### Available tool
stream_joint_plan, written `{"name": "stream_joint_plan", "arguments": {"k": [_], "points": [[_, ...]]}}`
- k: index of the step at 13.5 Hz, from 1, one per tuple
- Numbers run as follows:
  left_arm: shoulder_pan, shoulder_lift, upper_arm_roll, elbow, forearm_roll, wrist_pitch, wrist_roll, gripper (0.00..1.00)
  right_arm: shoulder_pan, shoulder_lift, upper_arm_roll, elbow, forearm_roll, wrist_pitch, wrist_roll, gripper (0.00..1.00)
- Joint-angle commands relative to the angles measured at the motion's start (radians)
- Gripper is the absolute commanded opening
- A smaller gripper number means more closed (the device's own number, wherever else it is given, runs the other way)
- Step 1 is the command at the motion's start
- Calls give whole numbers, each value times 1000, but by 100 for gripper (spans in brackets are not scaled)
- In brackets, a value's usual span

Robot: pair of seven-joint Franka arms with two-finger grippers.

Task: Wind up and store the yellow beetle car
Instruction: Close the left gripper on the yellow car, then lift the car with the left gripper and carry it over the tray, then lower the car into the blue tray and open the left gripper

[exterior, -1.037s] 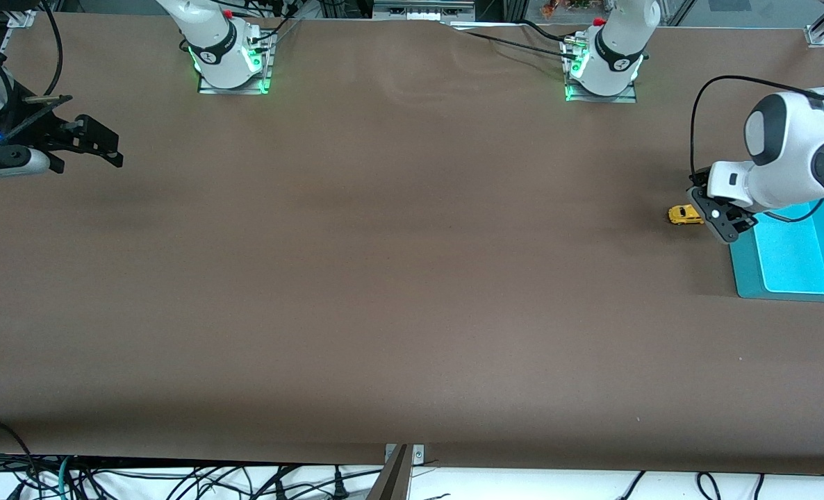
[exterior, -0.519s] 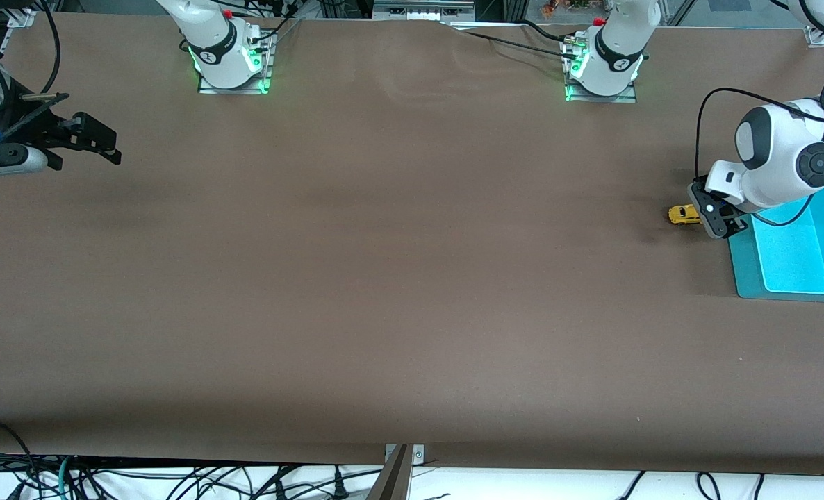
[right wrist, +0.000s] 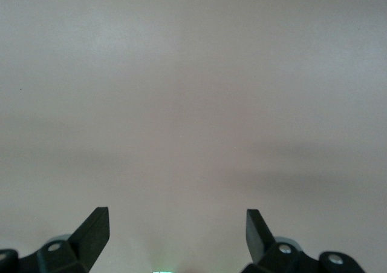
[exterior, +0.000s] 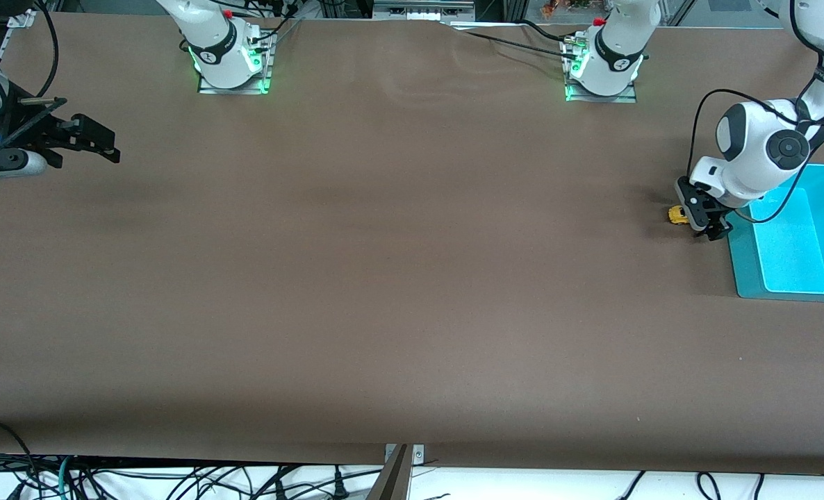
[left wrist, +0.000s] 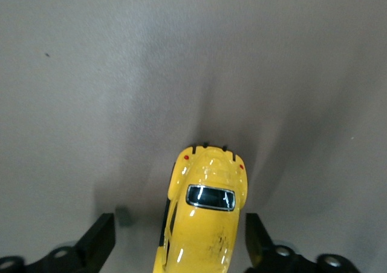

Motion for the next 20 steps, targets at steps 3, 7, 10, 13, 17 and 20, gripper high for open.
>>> {"name": "stream_joint_plan", "arguments": {"k": [3, 7, 10, 13, 17, 20], "points": [[17, 1, -14, 10, 33, 21, 58, 6, -4, 8, 1, 27, 1, -17, 13, 100], [18, -110, -117, 46, 3, -196, 59, 4, -2, 7, 4, 27, 7, -18, 17, 100], [14, -156, -218, 210, -152, -553, 62, 4, -2, 5, 5, 27, 10, -21, 16, 100], [20, -113, -243, 451, -154, -785, 63, 7, -2, 7, 5, 27, 16, -14, 13, 100], [90, 72, -197, 761, -134, -922, 274, 9, -2, 7, 5, 29, 16, -11, 13, 100], [167, 210, -168, 786, -22, -821, 345, 10, -2, 7, 4, 29, 16, -11, 13, 100]]}}
